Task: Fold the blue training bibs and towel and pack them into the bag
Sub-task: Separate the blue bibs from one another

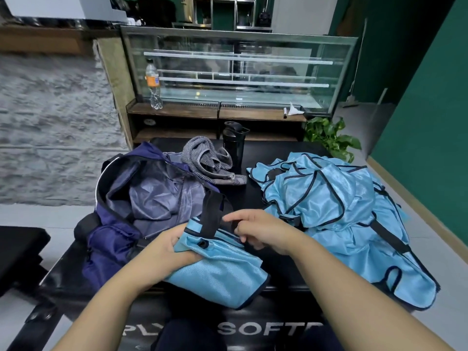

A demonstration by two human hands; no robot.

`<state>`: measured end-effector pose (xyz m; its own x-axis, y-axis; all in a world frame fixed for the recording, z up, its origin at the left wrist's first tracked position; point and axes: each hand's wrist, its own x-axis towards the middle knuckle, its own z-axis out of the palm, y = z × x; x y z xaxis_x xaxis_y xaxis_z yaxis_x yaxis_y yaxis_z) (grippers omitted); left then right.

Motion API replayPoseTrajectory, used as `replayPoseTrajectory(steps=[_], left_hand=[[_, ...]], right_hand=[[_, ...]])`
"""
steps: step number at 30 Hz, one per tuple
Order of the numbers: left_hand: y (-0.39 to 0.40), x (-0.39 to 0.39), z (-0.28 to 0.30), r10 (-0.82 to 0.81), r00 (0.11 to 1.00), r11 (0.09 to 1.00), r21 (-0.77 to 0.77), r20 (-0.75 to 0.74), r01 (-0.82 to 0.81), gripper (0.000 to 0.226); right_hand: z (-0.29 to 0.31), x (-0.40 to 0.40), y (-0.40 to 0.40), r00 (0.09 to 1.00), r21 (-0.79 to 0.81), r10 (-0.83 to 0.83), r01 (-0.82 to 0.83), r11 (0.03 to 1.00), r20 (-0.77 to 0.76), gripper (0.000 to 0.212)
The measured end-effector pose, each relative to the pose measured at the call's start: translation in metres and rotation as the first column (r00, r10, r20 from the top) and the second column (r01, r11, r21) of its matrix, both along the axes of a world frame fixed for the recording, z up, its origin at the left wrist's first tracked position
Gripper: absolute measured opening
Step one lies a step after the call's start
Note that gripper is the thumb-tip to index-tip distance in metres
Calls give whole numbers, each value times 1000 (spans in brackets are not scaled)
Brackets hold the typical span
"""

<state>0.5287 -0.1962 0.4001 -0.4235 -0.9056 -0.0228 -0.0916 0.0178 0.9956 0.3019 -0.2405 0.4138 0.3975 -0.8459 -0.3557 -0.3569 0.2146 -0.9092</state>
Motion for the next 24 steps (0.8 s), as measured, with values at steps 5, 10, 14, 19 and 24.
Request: replayPoseTrajectory(steps=[5, 10, 14, 19, 24], left_hand=[[5, -5, 4, -8, 1000, 1000, -26, 12, 8, 42], [9, 3, 5, 82, 997, 996, -46, 12, -82, 34], [9, 15, 6, 72, 997, 994, -85, 17, -70, 52], [5, 14, 14, 45, 988, 992, -120, 146, -28, 31], [-9, 13, 31, 6, 861, 992, -114, 509, 61, 23]], right_hand=[[3, 8, 12, 988, -37, 105, -110, 993, -116, 19], [1, -10, 8, 966, -301, -220, 171, 938, -136, 12], [-7, -28, 7, 917, -348, -328, 238, 907, -228, 22], [-4, -7, 7, 878, -482, -408, 253, 839, -251, 30], [45, 31, 25, 930, -742, -106, -209, 637, -353, 61]])
